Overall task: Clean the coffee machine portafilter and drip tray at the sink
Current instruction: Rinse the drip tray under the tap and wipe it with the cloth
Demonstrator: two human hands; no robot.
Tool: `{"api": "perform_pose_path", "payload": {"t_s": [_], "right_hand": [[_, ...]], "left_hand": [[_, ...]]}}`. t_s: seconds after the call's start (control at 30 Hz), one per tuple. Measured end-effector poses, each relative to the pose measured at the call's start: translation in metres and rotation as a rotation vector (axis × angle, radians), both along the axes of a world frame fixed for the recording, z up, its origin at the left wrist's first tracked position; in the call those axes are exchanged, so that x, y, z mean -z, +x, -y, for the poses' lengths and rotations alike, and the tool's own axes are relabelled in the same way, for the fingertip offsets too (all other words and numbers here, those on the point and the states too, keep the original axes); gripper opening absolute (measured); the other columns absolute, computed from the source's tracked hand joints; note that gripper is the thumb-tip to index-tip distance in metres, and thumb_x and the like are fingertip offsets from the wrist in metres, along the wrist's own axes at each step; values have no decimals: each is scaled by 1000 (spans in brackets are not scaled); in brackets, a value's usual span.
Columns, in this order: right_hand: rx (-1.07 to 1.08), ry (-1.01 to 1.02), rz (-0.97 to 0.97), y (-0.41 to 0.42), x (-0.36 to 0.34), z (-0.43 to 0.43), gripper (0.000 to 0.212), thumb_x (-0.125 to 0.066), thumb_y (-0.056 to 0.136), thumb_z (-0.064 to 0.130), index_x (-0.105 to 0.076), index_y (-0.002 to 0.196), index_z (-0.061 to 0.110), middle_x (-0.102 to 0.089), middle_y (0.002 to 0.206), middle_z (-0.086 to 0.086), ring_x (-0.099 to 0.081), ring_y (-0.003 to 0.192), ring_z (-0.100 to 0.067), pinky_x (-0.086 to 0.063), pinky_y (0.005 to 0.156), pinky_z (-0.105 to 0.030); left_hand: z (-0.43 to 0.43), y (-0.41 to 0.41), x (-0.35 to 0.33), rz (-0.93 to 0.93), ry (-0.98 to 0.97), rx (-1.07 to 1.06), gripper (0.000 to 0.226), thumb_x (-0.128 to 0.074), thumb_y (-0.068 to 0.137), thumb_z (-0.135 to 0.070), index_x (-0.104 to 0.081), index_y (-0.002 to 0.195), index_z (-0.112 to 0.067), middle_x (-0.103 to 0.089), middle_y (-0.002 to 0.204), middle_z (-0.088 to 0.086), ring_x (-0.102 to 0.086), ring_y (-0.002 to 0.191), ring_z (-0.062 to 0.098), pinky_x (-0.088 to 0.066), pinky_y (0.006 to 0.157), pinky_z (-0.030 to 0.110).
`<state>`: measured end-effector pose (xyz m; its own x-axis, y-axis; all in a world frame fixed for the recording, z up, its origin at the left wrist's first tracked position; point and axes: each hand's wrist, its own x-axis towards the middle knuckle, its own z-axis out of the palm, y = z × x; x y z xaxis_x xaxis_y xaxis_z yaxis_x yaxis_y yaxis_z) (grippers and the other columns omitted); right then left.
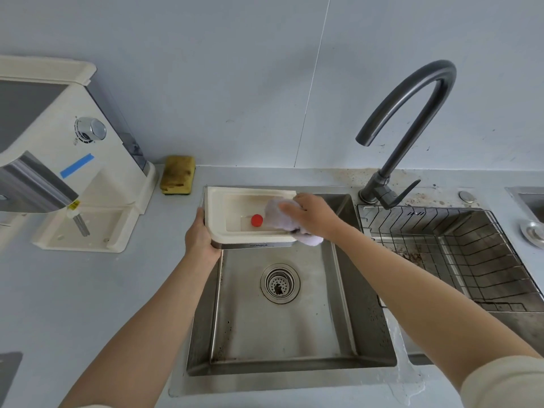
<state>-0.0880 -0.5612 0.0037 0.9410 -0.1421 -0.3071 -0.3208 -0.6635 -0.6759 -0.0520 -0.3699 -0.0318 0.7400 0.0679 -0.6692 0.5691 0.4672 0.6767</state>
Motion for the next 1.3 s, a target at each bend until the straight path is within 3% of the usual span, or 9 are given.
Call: {"api": "perform_pose_path", "payload": {"t_s": [0.17, 0.4, 0.47, 0.53, 0.6, 0.77, 0.9, 1.1, 1.3], "right_hand": [[233, -9, 238, 2, -20, 24, 36, -45, 93, 30, -41, 62, 12, -41, 59, 1, -38, 54, -9, -30, 50, -21], [323, -119, 462, 20, -30, 34, 38, -45, 94, 29, -50, 75, -3, -46, 100, -8, -45, 95, -22, -33, 74, -21], [234, -181, 498, 23, -28, 26, 30, -47, 94, 28, -50, 77, 3, -48, 106, -14, -43, 106, -27, -30, 80, -21], [60, -244, 475, 24, -21, 13, 31, -48, 94, 29, -61, 102, 2, -48, 118, -18, -40, 113, -29, -32, 87, -25], [-144, -315, 391, 24, -12, 0, 44, -47, 93, 38, -51, 131, 17, -43, 130, -16, -35, 122, -31, -35, 99, -37], [-412, -504, 199, 26, -4, -9, 50, -33, 93, 53, -21, 141, 46, -20, 150, -10, -26, 135, -30, -24, 107, -44], [-477, -567, 199, 30, -7, 0, 52, -32, 92, 55, -13, 140, 51, -29, 145, -9, -33, 127, -29, -27, 103, -43], [-432, -499, 203, 34, -8, 4, 49, -30, 93, 55, -17, 140, 50, -46, 100, -5, -50, 99, -24, -37, 80, -31], [-389, -528, 156, 34, -5, 12, 50, -29, 93, 54, -18, 141, 46, -50, 107, -8, -49, 104, -24, -38, 82, -33]], "left_hand": [[-6, 3, 0, 2, -27, -13, 22, -46, 95, -36, -59, 85, -22, -65, 81, -3, -64, 71, 16, -54, 54, 31], [0, 2, -4, 38, -58, 36, 21, -48, 94, -34, -61, 86, -19, -65, 84, 2, -64, 76, 21, -55, 69, 40], [2, 1, -6, 49, -58, 69, 20, -50, 93, -33, -61, 85, -18, -65, 85, 3, -63, 78, 22, -54, 75, 42], [6, -1, -9, 56, -59, 91, 20, -52, 92, -32, -61, 85, -17, -65, 86, 4, -63, 79, 23, -52, 80, 43], [10, 0, -12, 61, -51, 102, 20, -52, 92, -33, -61, 86, -16, -65, 84, 3, -63, 78, 22, -51, 80, 42], [10, 3, -18, 76, -36, 97, 20, -52, 92, -34, -60, 85, -17, -65, 81, 3, -63, 75, 21, -52, 79, 40], [8, 2, -18, 80, -44, 99, 19, -51, 92, -34, -60, 89, -17, -65, 84, 3, -63, 76, 21, -52, 77, 40], [11, 2, -20, 68, -51, 76, 18, -52, 92, -33, -60, 89, -18, -66, 83, 3, -64, 77, 22, -52, 78, 42], [10, 0, -19, 48, -69, 14, 16, -57, 90, -31, -61, 81, -18, -68, 60, -3, -64, 69, 19, -55, 68, 38]]}}
